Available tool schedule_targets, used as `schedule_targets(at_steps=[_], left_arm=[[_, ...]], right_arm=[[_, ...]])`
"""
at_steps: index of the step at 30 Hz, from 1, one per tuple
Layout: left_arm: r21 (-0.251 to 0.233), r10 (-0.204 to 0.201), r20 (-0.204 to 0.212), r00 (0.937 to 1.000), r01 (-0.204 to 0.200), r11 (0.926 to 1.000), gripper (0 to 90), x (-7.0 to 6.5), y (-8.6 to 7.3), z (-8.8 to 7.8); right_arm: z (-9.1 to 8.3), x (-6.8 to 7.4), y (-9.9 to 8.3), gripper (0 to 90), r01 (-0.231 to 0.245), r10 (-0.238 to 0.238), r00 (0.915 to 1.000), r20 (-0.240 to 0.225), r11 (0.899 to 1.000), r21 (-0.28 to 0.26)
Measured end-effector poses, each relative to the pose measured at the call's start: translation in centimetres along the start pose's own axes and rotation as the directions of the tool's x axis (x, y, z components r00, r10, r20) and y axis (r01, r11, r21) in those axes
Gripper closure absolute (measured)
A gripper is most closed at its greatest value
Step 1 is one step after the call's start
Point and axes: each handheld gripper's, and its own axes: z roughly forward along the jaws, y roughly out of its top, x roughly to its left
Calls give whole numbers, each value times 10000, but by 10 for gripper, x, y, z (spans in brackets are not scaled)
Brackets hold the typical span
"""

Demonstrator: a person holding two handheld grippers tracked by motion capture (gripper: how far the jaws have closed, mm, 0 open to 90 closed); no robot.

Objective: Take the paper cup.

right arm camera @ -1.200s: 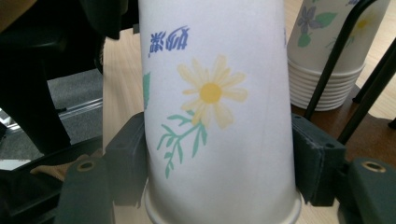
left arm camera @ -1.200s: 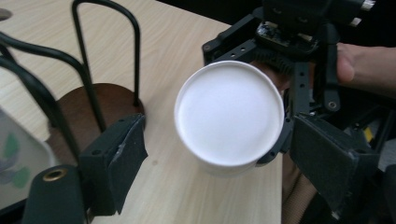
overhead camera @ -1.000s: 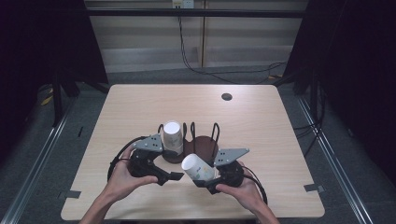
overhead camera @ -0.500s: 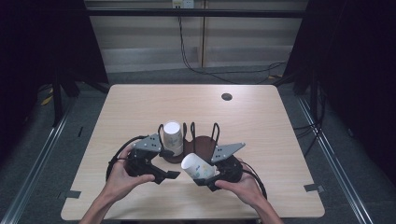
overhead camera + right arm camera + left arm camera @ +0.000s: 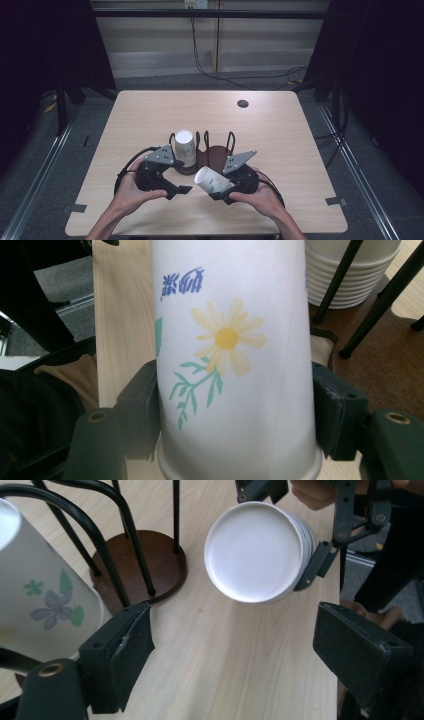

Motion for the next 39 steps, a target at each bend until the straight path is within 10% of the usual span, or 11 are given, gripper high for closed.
schedule_targets(at_steps=[39], left_arm=[[1013, 1160, 280, 9929, -1183, 9878, 276, -7, -4, 25]], right_arm=[[18, 9, 16, 331, 1253, -1257, 9920, -151, 9576, 2594]])
